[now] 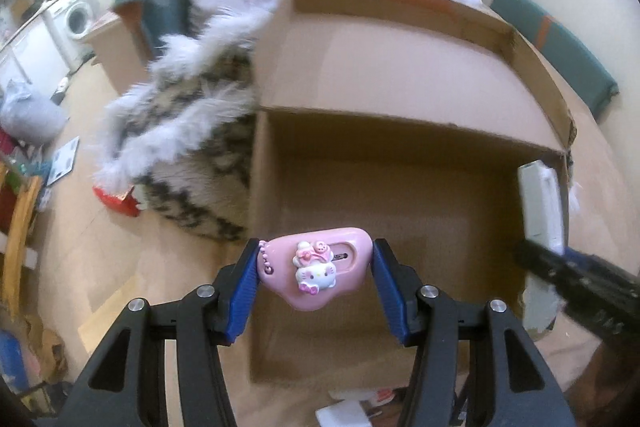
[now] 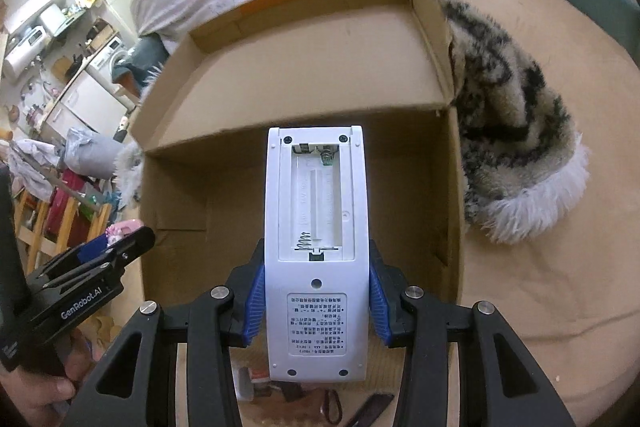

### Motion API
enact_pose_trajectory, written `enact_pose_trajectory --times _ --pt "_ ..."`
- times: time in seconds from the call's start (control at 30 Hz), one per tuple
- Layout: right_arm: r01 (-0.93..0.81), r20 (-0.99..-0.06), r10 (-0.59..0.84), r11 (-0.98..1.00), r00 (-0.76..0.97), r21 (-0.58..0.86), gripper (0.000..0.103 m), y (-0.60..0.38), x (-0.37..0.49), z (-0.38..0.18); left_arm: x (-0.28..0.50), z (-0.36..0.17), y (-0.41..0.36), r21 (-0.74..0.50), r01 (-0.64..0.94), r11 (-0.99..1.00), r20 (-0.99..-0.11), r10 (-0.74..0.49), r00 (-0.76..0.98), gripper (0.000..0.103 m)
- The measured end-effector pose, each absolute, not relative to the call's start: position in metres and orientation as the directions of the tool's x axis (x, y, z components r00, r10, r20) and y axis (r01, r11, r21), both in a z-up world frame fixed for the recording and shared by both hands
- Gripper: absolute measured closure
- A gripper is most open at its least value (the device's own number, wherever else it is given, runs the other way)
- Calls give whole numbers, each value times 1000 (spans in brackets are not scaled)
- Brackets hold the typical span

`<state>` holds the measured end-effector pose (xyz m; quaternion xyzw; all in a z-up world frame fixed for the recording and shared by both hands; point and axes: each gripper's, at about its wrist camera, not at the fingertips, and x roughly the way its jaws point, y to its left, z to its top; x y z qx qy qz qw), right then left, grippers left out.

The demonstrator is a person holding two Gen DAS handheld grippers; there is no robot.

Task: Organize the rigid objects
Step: 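Carry the keychain and remote into the box and open both tools to release them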

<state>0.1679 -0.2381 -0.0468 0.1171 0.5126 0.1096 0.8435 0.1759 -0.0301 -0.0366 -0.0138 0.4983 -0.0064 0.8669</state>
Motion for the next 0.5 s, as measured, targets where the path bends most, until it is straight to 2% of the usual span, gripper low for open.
enact_pose_trajectory --times 0.23,0.5 --pt "-45 -891 271 961 364 274 57 -234 172 -83 174 -61 -43 27 53 998 -832 -7 555 52" --pt "-43 -908 258 965 330 258 57 -229 178 -97 183 -77 -49 -10 84 996 -856 -52 515 52"
